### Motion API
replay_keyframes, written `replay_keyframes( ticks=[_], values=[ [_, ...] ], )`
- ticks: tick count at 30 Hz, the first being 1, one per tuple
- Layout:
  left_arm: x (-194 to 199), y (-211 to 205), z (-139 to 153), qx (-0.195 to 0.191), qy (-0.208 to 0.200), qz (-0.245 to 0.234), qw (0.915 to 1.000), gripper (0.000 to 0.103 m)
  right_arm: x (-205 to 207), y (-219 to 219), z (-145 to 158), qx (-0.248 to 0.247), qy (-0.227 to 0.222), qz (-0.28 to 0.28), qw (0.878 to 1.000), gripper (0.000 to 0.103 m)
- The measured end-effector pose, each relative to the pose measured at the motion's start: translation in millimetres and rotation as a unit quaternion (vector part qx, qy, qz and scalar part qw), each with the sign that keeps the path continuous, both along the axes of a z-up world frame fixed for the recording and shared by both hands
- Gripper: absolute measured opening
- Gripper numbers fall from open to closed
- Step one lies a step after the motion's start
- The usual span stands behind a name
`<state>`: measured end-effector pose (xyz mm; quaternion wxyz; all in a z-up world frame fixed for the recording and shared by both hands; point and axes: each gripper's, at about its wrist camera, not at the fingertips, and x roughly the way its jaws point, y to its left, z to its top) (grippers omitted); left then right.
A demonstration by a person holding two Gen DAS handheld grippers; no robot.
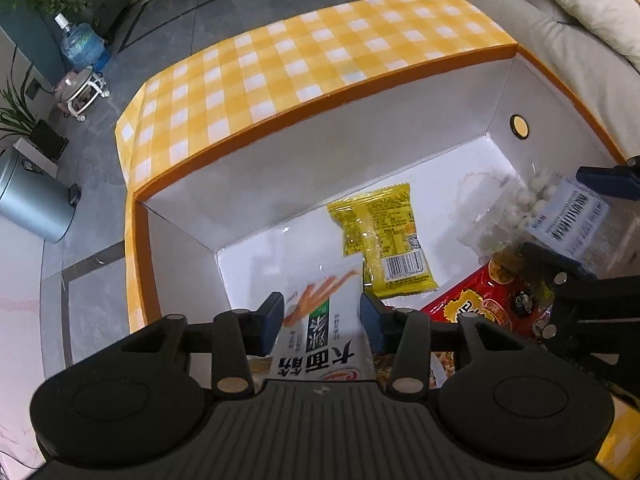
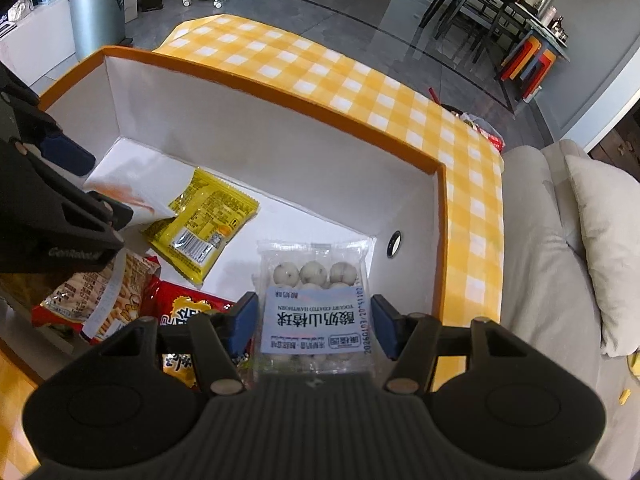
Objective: Organize snacks
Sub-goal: 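Open both grippers to drop the packets into the box, then withdraw both tools and move them to the bars beside the box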
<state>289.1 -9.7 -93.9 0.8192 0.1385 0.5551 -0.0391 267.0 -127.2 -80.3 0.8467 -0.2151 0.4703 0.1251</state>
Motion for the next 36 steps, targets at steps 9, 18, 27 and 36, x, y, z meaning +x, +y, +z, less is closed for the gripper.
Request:
replay_keyframes(
  ticks=[9, 18, 27, 36],
  values=[
    [-8.4, 0.3, 24.6, -0.009, -0.040, 0.002, 0.9992, 0.079, -9.2, 3.4, 15.7, -0.011, -0.011, 0.005, 1.000, 0.074],
    [-26.0, 0.7, 60.3, -0.022, -0.092, 0.006, 0.9955, 0.085, -23.7, 0.2, 46.6, 0.000, -0.023, -0.006, 1.000, 0.083],
    [-66.7, 0.8, 99.8, -0.023, -0.168, -0.004, 0.9855, 0.086, -57.2, -6.3, 78.8, 0.030, -0.040, -0.026, 0.998, 0.085],
    [-116.3, -4.8, 120.9, -0.033, -0.221, -0.023, 0.9744, 0.086, -107.5, -13.7, 99.6, 0.074, -0.065, -0.029, 0.995, 0.086]
  ],
)
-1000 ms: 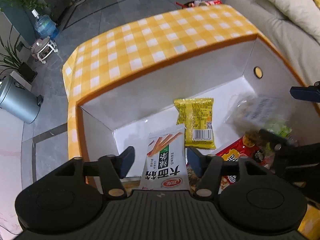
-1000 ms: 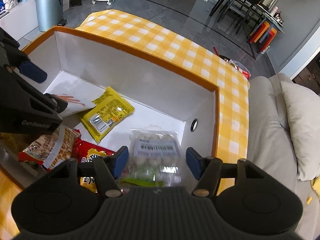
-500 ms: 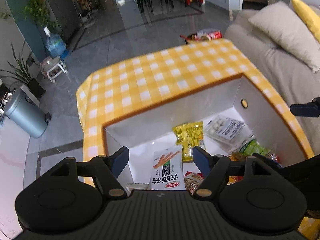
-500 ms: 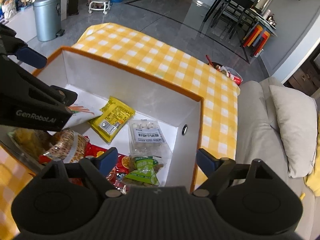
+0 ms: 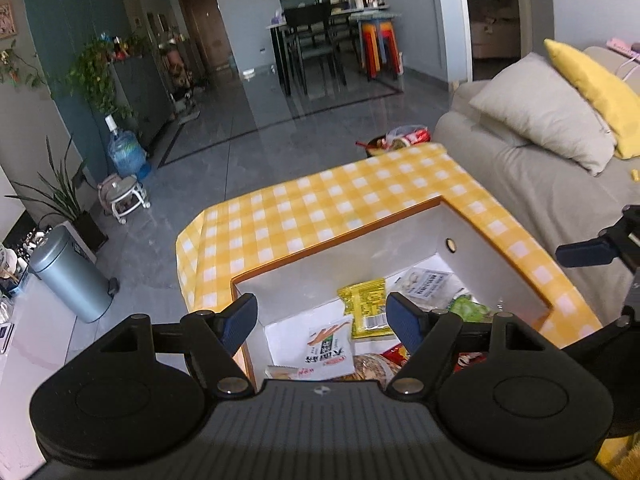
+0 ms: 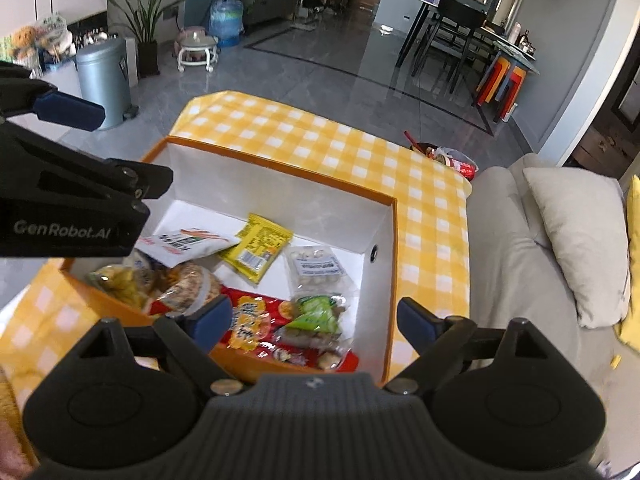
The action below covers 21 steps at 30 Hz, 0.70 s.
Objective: Organize snacks
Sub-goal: 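Withdraw both tools and move them to the bars beside the box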
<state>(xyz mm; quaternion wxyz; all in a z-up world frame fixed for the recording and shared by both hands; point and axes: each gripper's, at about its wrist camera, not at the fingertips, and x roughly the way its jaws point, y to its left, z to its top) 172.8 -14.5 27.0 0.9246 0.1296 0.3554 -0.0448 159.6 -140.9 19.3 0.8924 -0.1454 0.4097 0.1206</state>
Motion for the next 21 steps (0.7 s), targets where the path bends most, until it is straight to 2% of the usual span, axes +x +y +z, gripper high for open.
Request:
replay_keyframes(
  ticks=[9, 17, 21],
  values=[
    [-48.9, 0.8, -8.3, -0.021, -0.011, -0.007, 0.9997, 0.086, -46.5, -15.3, -6.6, 0.042, -0.024, -0.012, 0.999, 0.086],
    [-74.5, 2.7, -42.9, -0.066, 0.026, -0.010, 0.9974, 0.086, -87.9, -31.5, -38.5, 0.059, -0.035, -0.018, 0.998, 0.087],
    [-82.9, 0.0, -65.3, -0.082, 0.046, -0.014, 0.9955, 0.086, -94.2, -39.0, -63.3, 0.056, -0.006, -0.024, 0.998, 0.087]
  ],
)
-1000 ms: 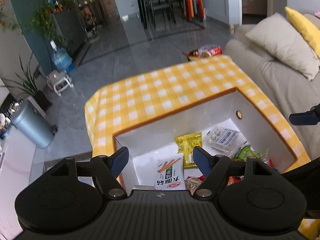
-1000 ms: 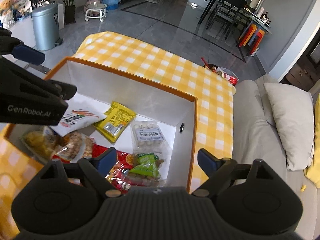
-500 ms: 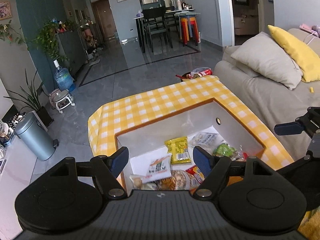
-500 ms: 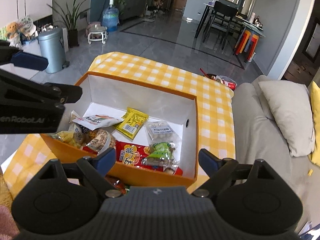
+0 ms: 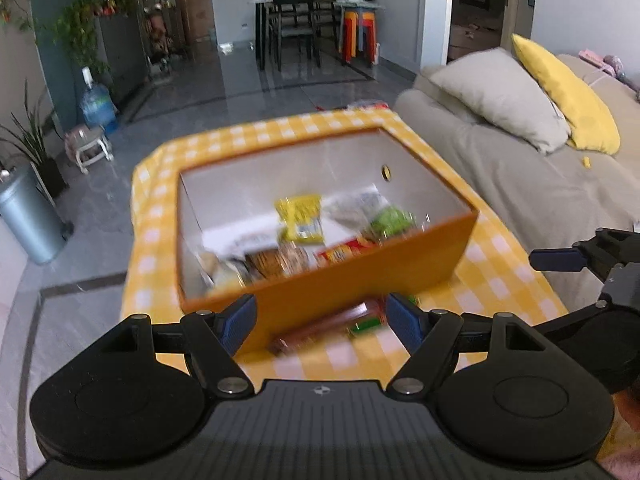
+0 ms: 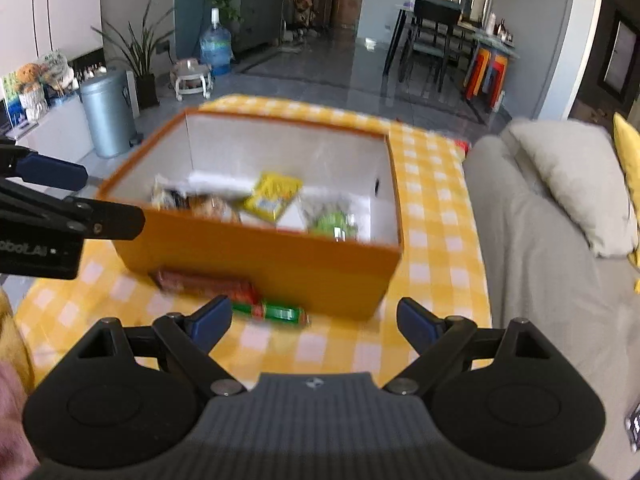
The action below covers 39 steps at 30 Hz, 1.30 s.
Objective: Organize snacks
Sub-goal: 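Withdraw both tools and move them to the bars beside the box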
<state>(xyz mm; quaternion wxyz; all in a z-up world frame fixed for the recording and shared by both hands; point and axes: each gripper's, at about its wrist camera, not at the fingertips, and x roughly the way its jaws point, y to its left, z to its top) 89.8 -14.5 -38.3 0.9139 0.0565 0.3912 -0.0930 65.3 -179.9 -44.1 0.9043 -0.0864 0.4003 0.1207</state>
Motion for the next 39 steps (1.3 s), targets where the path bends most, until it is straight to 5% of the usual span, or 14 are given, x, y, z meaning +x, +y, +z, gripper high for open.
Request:
replay_keyframes(
  ticks=[9, 19, 26, 39],
  values=[
    [0.6, -8.4, -48.1, 0.011, 0.066, -0.006, 0.9978, 0.081, 4.9, -8.7, -51.4, -0.024, 0.034, 0.008, 0.999, 0.086],
    [18.9, -7.8, -70.5, 0.003, 0.082, -0.009, 0.9966, 0.081, 22.8, -10.0, -66.7, -0.009, 0.046, -0.007, 0.999, 0.084],
    [32.6, -8.4, -79.2, 0.018, 0.083, -0.029, 0.9959, 0.080, 38.4, -6.8, -68.9, -0.009, 0.035, 0.003, 0.999, 0.070],
    [47.3, -0.8, -85.6, 0.017, 0.098, -0.033, 0.9945, 0.080, 74.7, -2.1, -89.9, 0.008, 0.058, 0.022, 0.998, 0.069]
  ],
)
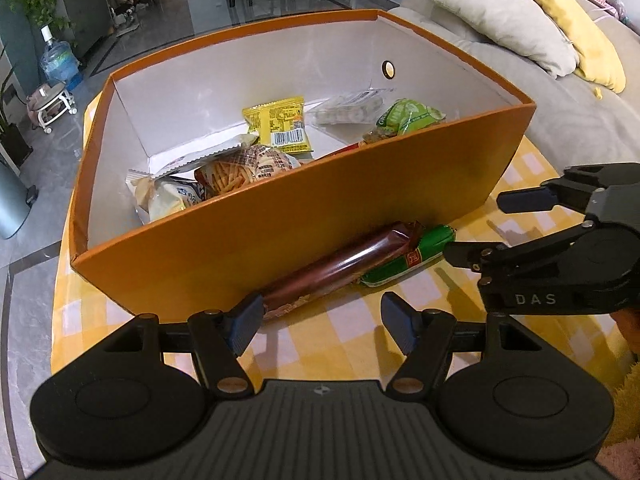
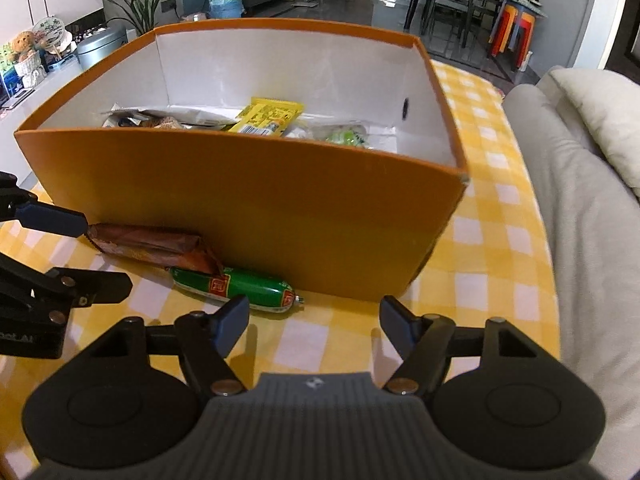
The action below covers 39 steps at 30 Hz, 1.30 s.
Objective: Organize snacks
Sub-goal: 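Withdraw both tools and move them to the bars beside the box, then grasp the red wafer bar with left gripper while right grasps the green sausage snack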
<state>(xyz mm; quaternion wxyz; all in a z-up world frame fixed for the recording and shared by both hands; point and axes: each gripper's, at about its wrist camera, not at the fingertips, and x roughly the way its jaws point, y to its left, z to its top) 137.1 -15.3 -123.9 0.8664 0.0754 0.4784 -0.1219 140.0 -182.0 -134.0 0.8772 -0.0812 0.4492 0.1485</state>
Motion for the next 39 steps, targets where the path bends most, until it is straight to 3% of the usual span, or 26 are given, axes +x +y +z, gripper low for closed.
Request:
replay_keyframes(
  ticks=[5, 9, 11, 14, 22, 25, 29, 31, 33, 37, 39],
  values=[
    [4.1, -1.3, -3.6, 0.006, 0.002, -0.005, 1.0000, 0.078, 6.1, 0.6, -5.4, 0.018, 0.013, 0.004, 1.000, 0.062],
    [6.1, -1.3, -4.9, 0.009, 0.001, -0.010, 0.9999, 0.078, 5.9, 4.0, -5.9, 0.049, 0.025, 0.025, 0.998, 0.040],
    [7.9, -2.3, -4.8, 0.008, 0.003, -0.017, 0.9998, 0.078, 3.2, 8.7, -6.7, 0.049, 0.027, 0.041, 0.998, 0.035],
    [9.2, -4.7, -6.1, 0.010, 0.007, -0.028, 0.9995, 0.078, -2.1, 11.6, -7.6, 0.062, 0.054, 0.063, 0.995, 0.011],
    [3.5, -7.4, -6.4, 0.002, 0.029, -0.052, 0.9982, 0.078, -21.6, 11.5, -0.2, 0.044, 0.046, 0.075, 0.995, 0.011],
    [-4.7, -6.9, -5.3, -0.013, 0.049, -0.067, 0.9965, 0.064, -20.1, 6.1, 5.1, 0.049, 0.037, 0.060, 0.996, 0.014],
    [-13.1, -7.2, -2.5, 0.018, 0.028, -0.084, 0.9959, 0.065, -21.2, 4.1, 8.7, 0.047, 0.030, 0.064, 0.996, 0.016],
    [-12.6, -12.1, -4.3, 0.051, 0.024, -0.120, 0.9912, 0.067, -19.0, 5.7, 7.4, 0.040, 0.027, 0.077, 0.996, 0.016],
    [-13.4, -19.0, -7.2, 0.082, 0.019, -0.166, 0.9825, 0.075, -17.8, 8.9, 5.1, 0.029, 0.022, 0.088, 0.995, 0.018],
    [-18.2, -34.7, -15.9, 0.154, -0.010, -0.265, 0.9519, 0.078, -6.5, 13.6, 4.0, 0.024, 0.018, 0.097, 0.995, 0.023],
    [-15.4, -40.3, -21.2, 0.171, -0.009, -0.292, 0.9411, 0.078, -2.1, 14.5, 2.8, 0.031, 0.018, 0.105, 0.994, 0.034]
  ],
)
